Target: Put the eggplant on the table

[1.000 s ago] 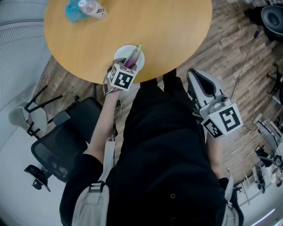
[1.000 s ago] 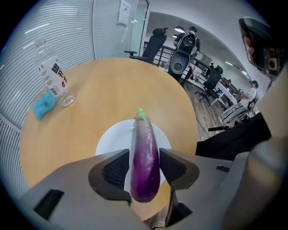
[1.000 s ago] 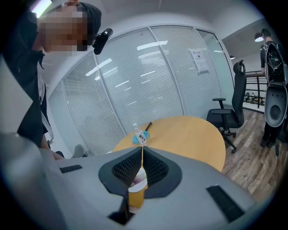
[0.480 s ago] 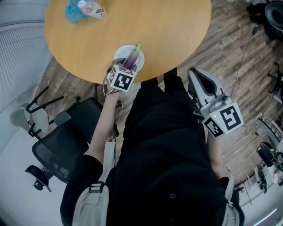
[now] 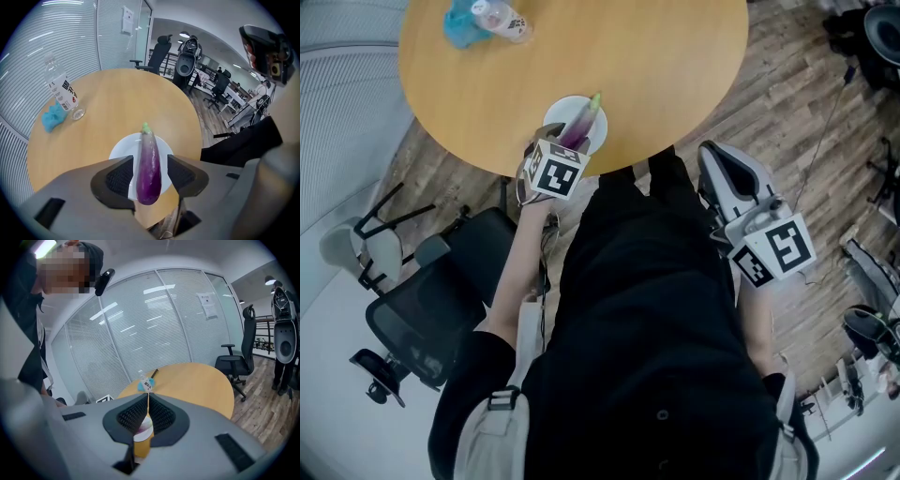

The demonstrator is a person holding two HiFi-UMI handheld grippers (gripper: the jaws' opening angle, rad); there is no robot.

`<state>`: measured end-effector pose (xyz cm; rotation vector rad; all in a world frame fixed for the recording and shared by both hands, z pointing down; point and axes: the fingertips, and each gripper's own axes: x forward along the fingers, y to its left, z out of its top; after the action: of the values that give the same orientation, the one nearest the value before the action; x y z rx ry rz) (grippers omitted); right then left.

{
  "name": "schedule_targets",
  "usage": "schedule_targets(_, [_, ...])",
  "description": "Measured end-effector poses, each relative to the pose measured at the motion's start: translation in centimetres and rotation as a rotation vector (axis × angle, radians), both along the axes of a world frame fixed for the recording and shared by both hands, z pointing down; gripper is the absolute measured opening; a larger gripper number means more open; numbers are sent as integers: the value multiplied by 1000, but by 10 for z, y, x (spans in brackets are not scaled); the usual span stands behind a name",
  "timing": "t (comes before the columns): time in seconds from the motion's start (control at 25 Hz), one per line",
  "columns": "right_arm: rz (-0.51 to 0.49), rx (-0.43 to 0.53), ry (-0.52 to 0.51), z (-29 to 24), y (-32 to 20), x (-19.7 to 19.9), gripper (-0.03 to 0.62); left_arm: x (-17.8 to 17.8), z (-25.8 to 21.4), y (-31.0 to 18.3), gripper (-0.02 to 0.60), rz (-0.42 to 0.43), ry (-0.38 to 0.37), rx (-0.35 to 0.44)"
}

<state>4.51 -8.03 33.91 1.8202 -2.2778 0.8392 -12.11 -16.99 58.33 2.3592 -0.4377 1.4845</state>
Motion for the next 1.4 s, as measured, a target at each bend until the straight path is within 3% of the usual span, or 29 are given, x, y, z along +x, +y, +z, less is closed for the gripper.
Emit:
schedule_targets(0.36, [-1,29,11,-4,-7,-1,18,7,-53,-12,229,-21,122,74])
schedule_targets(0.92, [40,73,38,-13,-11,19,18,-2,-161,-24,64,-101,336,270])
schedule_targets(1.4, [-59,39,79,-5,-4,18,18,-19,-170,-4,12,-189,397,316])
